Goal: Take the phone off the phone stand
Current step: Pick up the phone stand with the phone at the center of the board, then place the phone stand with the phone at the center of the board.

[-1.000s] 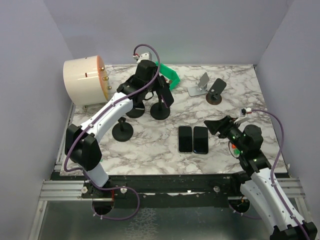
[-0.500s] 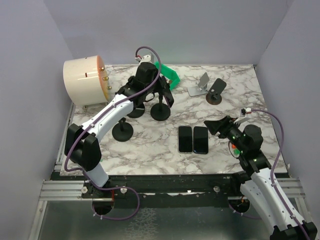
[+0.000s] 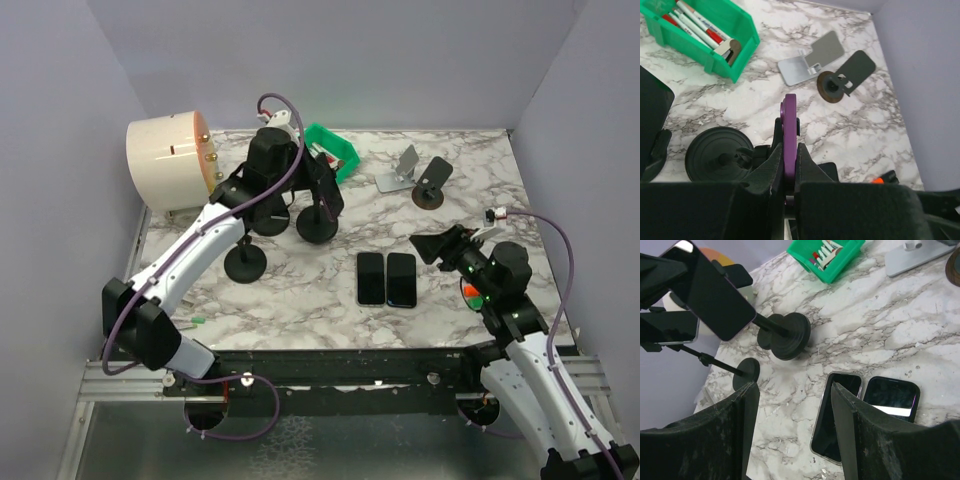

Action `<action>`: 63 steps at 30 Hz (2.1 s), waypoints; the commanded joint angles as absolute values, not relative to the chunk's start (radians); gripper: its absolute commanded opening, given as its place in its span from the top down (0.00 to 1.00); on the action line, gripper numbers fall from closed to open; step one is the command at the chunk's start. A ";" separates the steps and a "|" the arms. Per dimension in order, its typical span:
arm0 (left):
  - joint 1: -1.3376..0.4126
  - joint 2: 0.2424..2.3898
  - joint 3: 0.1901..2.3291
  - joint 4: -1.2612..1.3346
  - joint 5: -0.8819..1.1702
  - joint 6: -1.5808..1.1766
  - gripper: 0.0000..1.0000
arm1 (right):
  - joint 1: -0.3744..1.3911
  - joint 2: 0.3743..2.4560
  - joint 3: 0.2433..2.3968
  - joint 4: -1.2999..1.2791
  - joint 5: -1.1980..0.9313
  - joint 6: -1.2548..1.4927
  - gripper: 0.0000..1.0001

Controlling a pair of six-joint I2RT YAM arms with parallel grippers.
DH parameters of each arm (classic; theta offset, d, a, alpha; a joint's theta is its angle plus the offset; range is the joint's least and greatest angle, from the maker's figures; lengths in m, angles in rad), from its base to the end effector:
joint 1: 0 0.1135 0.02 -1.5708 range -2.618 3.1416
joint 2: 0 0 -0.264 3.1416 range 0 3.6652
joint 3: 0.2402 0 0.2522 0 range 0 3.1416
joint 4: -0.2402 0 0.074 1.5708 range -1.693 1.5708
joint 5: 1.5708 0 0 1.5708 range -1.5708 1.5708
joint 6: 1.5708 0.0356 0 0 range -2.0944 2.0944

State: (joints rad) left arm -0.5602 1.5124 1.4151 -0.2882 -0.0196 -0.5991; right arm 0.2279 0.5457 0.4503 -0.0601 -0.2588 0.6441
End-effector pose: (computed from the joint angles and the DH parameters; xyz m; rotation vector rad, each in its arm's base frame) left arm 0.3018 -0.1885 0.3718 -0.0529 2.0303 -0.7325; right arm 0.1450 0.0430 0.2701 0.1748 1.7916 0.8573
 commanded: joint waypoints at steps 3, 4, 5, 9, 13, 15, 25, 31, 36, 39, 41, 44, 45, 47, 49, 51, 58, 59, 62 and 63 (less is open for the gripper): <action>-0.561 1.279 1.374 -0.182 0.187 -0.584 1.00 | 0.230 0.572 0.532 -0.119 -0.237 0.599 0.35; -0.561 1.260 1.362 -0.181 0.224 -0.586 1.00 | 0.230 0.577 0.537 -0.119 -0.234 0.598 0.35; -0.563 1.243 1.352 -0.178 0.257 -0.587 1.00 | 0.230 0.581 0.540 -0.118 -0.231 0.601 0.35; -0.570 1.169 1.284 -0.169 0.380 -0.583 1.00 | 0.230 0.592 0.536 -0.090 -0.222 0.632 0.34; -0.575 1.057 1.161 -0.123 0.484 -0.521 1.00 | 0.230 0.597 0.499 0.067 -0.379 0.678 0.32; -0.574 0.993 1.092 -0.087 0.528 -0.495 1.00 | 0.230 0.641 0.528 0.109 -0.534 0.604 0.32; -0.577 0.820 0.821 0.180 0.687 -0.487 1.00 | 0.293 0.768 0.633 0.109 -0.718 0.487 0.35; -0.577 0.795 0.729 0.212 0.617 -0.447 1.00 | 0.302 0.735 0.600 0.152 -0.729 0.505 0.36; -0.577 0.842 0.798 0.084 0.611 -0.389 1.00 | 0.304 0.719 0.569 0.175 -0.751 0.522 0.36; -0.576 0.871 0.819 0.054 0.613 -0.378 1.00 | 0.306 0.731 0.535 0.249 -0.780 0.562 0.36; -0.576 0.893 0.817 0.047 0.616 -0.383 1.00 | 0.312 0.749 0.517 0.287 -0.789 0.585 0.37; -0.576 0.937 0.813 0.038 0.620 -0.394 1.00 | 0.328 0.771 0.502 0.334 -0.792 0.610 0.37; -0.577 0.952 0.813 0.039 0.621 -0.398 1.00 | 0.334 0.777 0.496 0.353 -0.789 0.619 0.37; -0.577 0.981 0.809 0.050 0.623 -0.407 1.00 | 0.344 0.785 0.481 0.386 -0.781 0.634 0.37; -0.577 0.999 0.795 0.077 0.621 -0.420 1.00 | 0.352 0.788 0.466 0.417 -0.773 0.646 0.38; -0.576 1.007 0.775 0.115 0.616 -0.433 1.00 | 0.357 0.789 0.457 0.427 -0.762 0.648 0.38; -0.578 0.985 0.688 0.235 0.581 -0.443 1.00 | 0.357 0.758 0.416 0.435 -0.733 0.637 0.38; -0.578 0.977 0.672 0.258 0.573 -0.446 1.00 | 0.357 0.752 0.410 0.438 -0.728 0.637 0.38; -0.581 0.967 0.631 0.308 0.558 -0.443 1.00 | 0.357 0.736 0.393 0.448 -0.717 0.635 0.38; -0.582 0.965 0.625 0.318 0.558 -0.440 1.00 | 0.357 0.732 0.390 0.450 -0.716 0.635 0.38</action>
State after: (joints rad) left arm -0.5762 0.9897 0.6765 0.2092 0.5938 -0.4408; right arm 0.3527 0.7567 0.4122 0.4030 -0.7452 0.6353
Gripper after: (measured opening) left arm 0.065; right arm 0.620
